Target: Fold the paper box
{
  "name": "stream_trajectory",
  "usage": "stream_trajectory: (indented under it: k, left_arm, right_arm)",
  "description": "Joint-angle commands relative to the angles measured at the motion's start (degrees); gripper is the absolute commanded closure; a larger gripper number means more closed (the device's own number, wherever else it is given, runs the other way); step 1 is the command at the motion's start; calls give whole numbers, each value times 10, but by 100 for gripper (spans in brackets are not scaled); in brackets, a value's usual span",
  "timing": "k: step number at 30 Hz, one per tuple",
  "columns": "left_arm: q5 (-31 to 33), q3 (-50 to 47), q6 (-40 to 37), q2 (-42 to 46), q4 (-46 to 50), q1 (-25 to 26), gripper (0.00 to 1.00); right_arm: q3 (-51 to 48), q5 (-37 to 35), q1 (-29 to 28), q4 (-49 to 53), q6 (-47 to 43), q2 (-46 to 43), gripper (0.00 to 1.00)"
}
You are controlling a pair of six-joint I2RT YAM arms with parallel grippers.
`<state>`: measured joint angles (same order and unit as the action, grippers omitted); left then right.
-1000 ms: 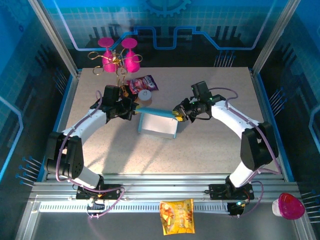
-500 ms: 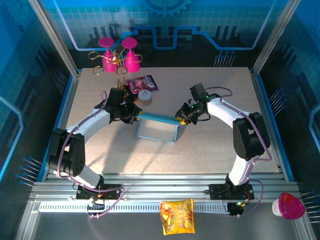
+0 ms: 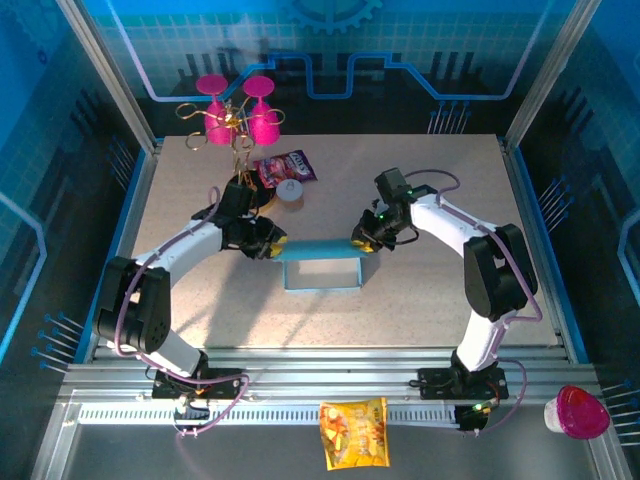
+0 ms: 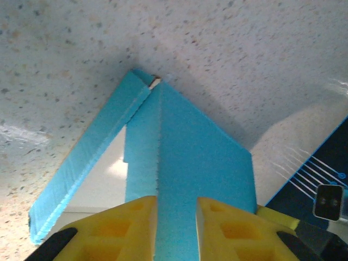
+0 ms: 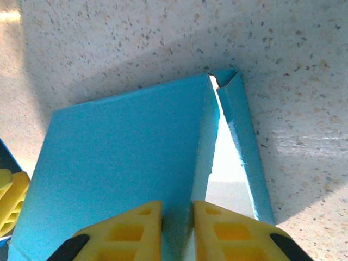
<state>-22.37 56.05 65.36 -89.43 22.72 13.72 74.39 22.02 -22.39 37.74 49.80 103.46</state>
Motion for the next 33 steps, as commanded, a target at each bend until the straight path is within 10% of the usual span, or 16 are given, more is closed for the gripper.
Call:
stream_trajectory:
  k: [1,33]
  left_arm:
    - [-10,-18,-21,9,17,8,74]
    - [7,-70,-88,-25,-3,47,75]
  right_arm:
    - [12,-28,-11,34,-28,-2,79]
    - [28,-139,-49,105,-171,2,77]
